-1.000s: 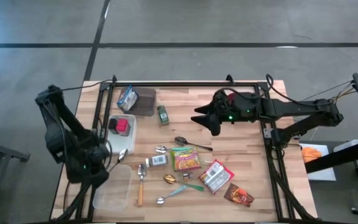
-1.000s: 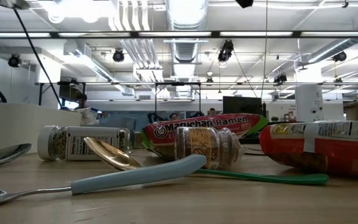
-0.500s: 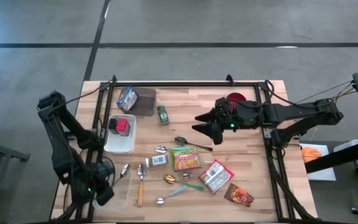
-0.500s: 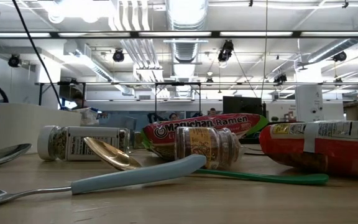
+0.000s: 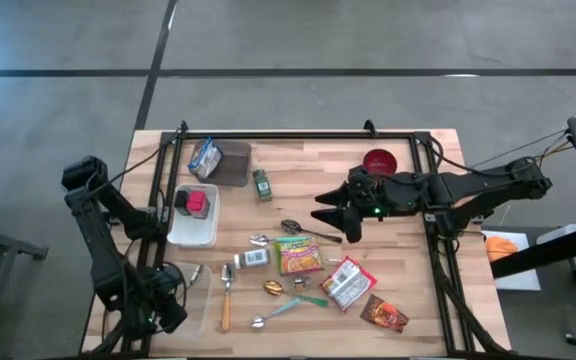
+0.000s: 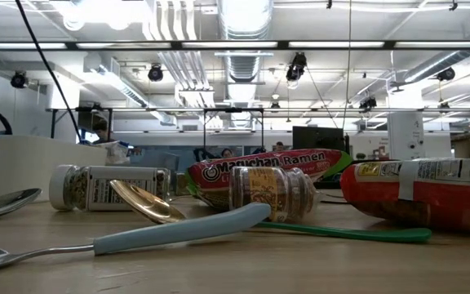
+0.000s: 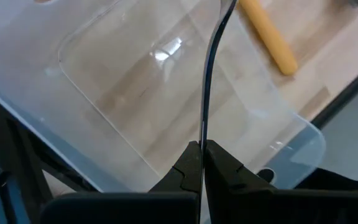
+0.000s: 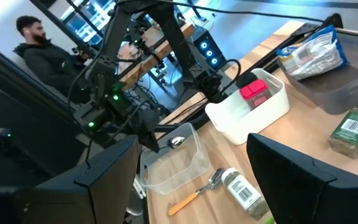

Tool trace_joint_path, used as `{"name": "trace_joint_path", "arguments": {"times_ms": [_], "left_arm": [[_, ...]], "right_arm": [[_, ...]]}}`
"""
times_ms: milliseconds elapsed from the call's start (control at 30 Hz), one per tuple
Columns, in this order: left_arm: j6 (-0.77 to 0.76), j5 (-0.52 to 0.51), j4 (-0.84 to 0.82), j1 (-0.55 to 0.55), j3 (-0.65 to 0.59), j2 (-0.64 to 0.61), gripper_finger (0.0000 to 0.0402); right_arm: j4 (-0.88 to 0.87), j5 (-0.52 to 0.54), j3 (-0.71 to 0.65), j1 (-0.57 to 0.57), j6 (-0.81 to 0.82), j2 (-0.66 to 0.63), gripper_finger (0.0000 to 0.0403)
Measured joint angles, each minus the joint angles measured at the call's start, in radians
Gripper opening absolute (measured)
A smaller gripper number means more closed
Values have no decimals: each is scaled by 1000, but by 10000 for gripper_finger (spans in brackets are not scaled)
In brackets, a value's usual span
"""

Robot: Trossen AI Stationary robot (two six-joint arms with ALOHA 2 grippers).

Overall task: Pick & Place Food Item
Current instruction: Put the silver spoon into the transparent bin

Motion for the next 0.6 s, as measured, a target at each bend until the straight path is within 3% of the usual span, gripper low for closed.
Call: {"name": "trace_joint_path", "arguments": {"times_ms": [600], "left_arm": [[-51, 64, 298, 1, -228, -1, 0]], "right_arm": [[0, 20, 0, 55, 12, 0, 295]]}}
